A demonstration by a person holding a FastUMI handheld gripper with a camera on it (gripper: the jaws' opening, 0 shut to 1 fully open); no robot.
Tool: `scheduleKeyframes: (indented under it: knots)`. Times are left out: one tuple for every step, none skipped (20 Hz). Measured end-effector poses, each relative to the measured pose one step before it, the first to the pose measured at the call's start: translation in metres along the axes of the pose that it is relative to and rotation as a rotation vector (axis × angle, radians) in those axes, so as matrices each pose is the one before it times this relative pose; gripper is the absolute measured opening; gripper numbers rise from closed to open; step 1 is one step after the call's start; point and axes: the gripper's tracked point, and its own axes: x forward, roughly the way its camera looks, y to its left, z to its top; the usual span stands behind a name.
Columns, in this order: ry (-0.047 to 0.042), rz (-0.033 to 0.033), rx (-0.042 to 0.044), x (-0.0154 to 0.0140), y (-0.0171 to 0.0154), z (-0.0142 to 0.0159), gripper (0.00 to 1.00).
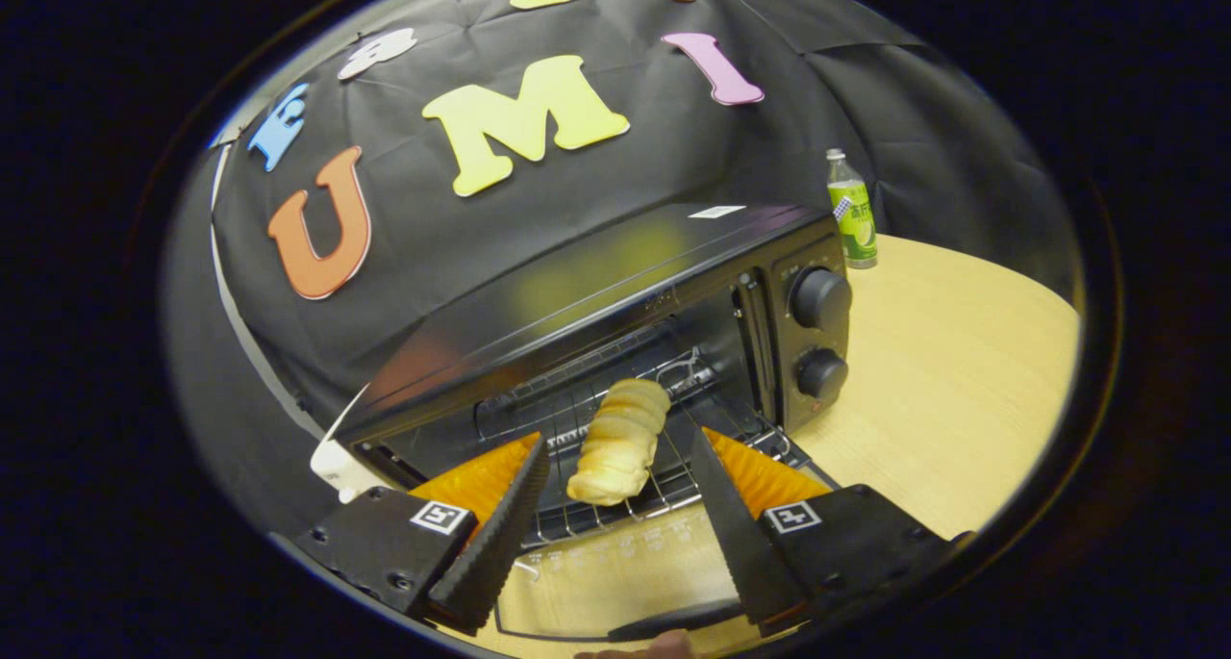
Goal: Open the toaster oven, put the food inside, and close the toaster oven door.
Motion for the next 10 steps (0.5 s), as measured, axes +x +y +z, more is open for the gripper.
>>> scheduleKeyframes:
  knots:
    - [0.00088, 0.01601, 0.00813, -0.01055, 0.00325, -0.00297, 0.98]
    - [-0.00697, 0.01285, 0.00446, -0.0123, 0.00156, -0.0006, 0.98]
    - [-0.00339, 0.0057, -0.00917, -0.01054, 0.00073, -0.00171, 0.98]
    - [-0.00143, 0.0065, -0.01513, -0.01174, 0.00086, -0.00135, 0.99]
    - [0.00507, 0.00875, -0.01691, -0.00913, 0.00172, -0.00153, 1.0]
    - [0.01897, -0.00122, -0.02136, -0.00918, -0.00027, -0.00342, 1.0]
    - [0.01651, 0.00852, -0.0136, -0.01057, -0.00017, -0.00411, 1.0]
    - [0.00651, 0.0126, -0.00883, -0.00808, 0.00203, -0.00187, 1.0]
    - [0.00317, 0.00577, -0.0272, -0.01029, -0.00037, -0.00058, 1.0]
    - [-0.00223, 0.00422, -0.03303, -0.00895, -0.00063, -0.00178, 1.0]
